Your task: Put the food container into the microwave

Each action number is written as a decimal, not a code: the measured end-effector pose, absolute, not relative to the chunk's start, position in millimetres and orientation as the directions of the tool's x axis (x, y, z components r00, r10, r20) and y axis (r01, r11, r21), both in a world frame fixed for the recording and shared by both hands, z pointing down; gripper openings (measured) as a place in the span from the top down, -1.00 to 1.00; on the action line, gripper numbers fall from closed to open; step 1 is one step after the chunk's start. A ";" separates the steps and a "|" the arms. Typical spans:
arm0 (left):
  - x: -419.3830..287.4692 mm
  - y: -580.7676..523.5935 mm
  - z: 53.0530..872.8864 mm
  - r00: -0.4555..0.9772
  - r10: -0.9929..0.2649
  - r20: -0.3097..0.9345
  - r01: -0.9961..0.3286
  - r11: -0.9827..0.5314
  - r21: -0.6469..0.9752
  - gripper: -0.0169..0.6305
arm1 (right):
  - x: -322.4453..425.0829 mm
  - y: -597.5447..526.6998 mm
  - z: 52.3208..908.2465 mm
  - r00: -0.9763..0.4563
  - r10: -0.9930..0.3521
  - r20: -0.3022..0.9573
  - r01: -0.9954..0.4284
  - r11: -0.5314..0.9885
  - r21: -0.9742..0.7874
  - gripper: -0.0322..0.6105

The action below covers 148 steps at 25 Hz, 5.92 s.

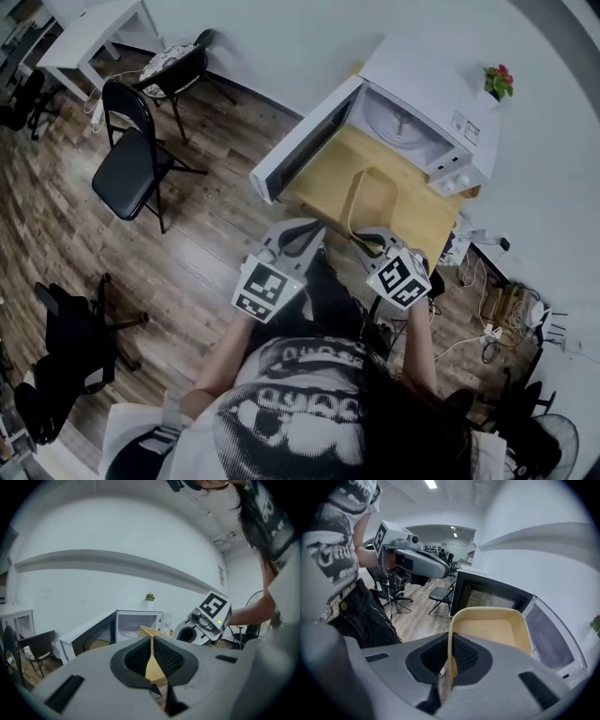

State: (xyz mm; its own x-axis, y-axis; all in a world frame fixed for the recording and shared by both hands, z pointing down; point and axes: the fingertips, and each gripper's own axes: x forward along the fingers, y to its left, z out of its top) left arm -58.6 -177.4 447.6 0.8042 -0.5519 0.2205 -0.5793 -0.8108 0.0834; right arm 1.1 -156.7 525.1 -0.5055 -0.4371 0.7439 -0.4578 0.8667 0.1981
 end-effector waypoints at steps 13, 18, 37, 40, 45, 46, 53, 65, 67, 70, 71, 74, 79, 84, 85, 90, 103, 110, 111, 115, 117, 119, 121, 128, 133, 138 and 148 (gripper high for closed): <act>-16.2 -230.2 435.1 0.797 -0.563 0.218 -0.584 -0.810 0.043 0.90 | 73.9 -281.7 571.6 -0.386 -0.378 0.842 -0.326 0.909 0.259 0.86; 8.0 -255.7 437.3 0.792 -0.566 0.229 -0.589 -0.808 0.038 0.90 | 100.9 -331.3 586.6 -0.353 -0.366 0.861 -0.287 0.918 0.273 0.86; 31.5 -314.0 456.2 0.727 -0.621 0.292 -0.662 -0.747 0.058 0.90 | 161.5 -438.9 632.3 -0.225 -0.520 0.824 -0.256 0.848 0.465 0.74; 34.6 -316.1 457.7 0.726 -0.620 0.297 -0.662 -0.747 0.059 0.90 | 168.5 -452.9 633.8 -0.202 -0.567 0.798 -0.265 0.816 0.513 0.72; 33.1 -316.7 460.2 0.720 -0.621 0.310 -0.667 -0.742 0.063 0.90 | 176.6 -473.2 629.4 -0.190 -0.611 0.768 -0.364 0.771 0.523 0.69; 31.7 -317.1 460.4 0.717 -0.623 0.311 -0.670 -0.739 0.064 0.90 | 176.9 -475.3 628.3 -0.191 -0.615 0.765 -0.379 0.765 0.520 0.65; 22.4 -313.6 460.1 0.710 -0.630 0.314 -0.679 -0.731 0.067 0.90 | 168.7 -465.8 602.8 -0.227 -0.656 0.719 -0.461 0.723 0.514 0.50; 4.3 -268.3 455.3 0.719 -0.628 0.298 -0.671 -0.739 0.060 0.90 | 120.2 -361.3 559.9 -0.372 -0.665 0.647 -0.616 0.699 0.365 0.50; -2.6 -256.3 453.4 0.720 -0.628 0.295 -0.669 -0.741 0.055 0.90 | 106.9 -338.2 554.2 -0.395 -0.664 0.635 -0.631 0.699 0.338 0.50; -14.4 -238.3 451.1 0.721 -0.628 0.294 -0.667 -0.744 0.048 0.90 | 88.0 -304.4 547.3 -0.418 -0.662 0.622 -0.647 0.698 0.307 0.52; -18.5 -232.6 450.3 0.721 -0.627 0.294 -0.666 -0.744 0.046 0.90 | 81.9 -294.0 545.8 -0.427 -0.662 0.616 -0.654 0.696 0.295 0.52; -30.8 -215.0 448.4 0.726 -0.623 0.292 -0.660 -0.750 0.043 0.90 | 63.7 -264.6 541.1 -0.449 -0.666 0.596 -0.676 0.689 0.261 0.54; -41.6 -180.2 451.4 0.750 -0.593 0.293 -0.632 -0.773 0.051 0.90 | 44.6 -216.1 533.6 -0.457 -0.679 0.575 -0.707 0.669 0.228 0.56; -44.1 -152.1 463.2 0.772 -0.557 0.305 -0.601 -0.797 0.065 0.90 | 31.6 -180.9 527.6 -0.466 -0.693 0.551 -0.732 0.652 0.201 0.57; -43.8 -147.4 465.0 0.776 -0.551 0.307 -0.596 -0.800 0.069 0.90 | 30.0 -174.4 527.5 -0.465 -0.692 0.552 -0.733 0.651 0.199 0.58; -41.6 -132.5 466.1 0.789 -0.533 0.306 -0.579 -0.812 0.079 0.90 | 25.2 -152.8 526.8 -0.467 -0.688 0.556 -0.739 0.649 0.182 0.59; -6.9 -123.6 463.0 0.781 -0.549 0.299 -0.592 -0.803 0.072 0.90 | 41.0 -135.9 518.6 -0.524 -0.670 0.525 -0.731 0.671 0.125 0.62; 34.8 -89.7 467.2 0.761 -0.556 0.334 -0.610 -0.788 0.080 0.90 | 75.9 -96.3 510.0 -0.565 -0.656 0.501 -0.728 0.682 0.070 0.70; 42.5 -82.6 469.0 0.760 -0.552 0.341 -0.609 -0.789 0.079 0.90 | 82.7 -89.6 511.2 -0.570 -0.651 0.501 -0.728 0.683 0.058 0.73; 65.0 -53.7 472.2 0.757 -0.546 0.358 -0.606 -0.792 0.073 0.90 | 101.9 -63.5 513.4 -0.592 -0.638 0.492 -0.721 0.693 0.032 0.79; 69.8 -42.6 473.0 0.747 -0.555 0.365 -0.615 -0.786 0.062 0.90 | 108.3 -53.1 512.4 -0.601 -0.636 0.483 -0.716 0.697 0.027 0.84; 71.2 -36.0 474.0 0.730 -0.573 0.372 -0.633 -0.773 0.052 0.90 | 114.2 -44.9 510.9 -0.611 -0.634 0.473 -0.711 0.703 0.025 0.89; 71.4 -31.6 474.5 0.711 -0.594 0.376 -0.654 -0.755 0.044 0.90 | 119.6 -37.5 508.4 -0.622 -0.632 0.462 -0.704 0.710 0.023 0.90; 67.7 -6.9 475.2 0.652 -0.656 0.380 -0.717 -0.697 0.025 0.90 | 124.9 -4.2 503.9 -0.684 -0.603 0.411 -0.659 0.752 0.007 0.90; 68.0 19.3 475.9 0.635 -0.675 0.377 -0.734 -0.679 0.020 0.90 | 121.9 18.9 495.2 -0.730 -0.576 0.368 -0.623 0.782 -0.012 0.90; 73.8 38.0 478.0 0.627 -0.684 0.372 -0.742 -0.671 0.017 0.90 | 126.5 35.5 496.4 -0.742 -0.560 0.369 -0.607 0.795 -0.013 0.89; 80.0 56.9 478.9 0.608 -0.700 0.373 -0.757 -0.654 0.007 0.90 | 143.7 50.4 501.2 -0.735 -0.562 0.379 -0.611 0.791 -0.012 0.89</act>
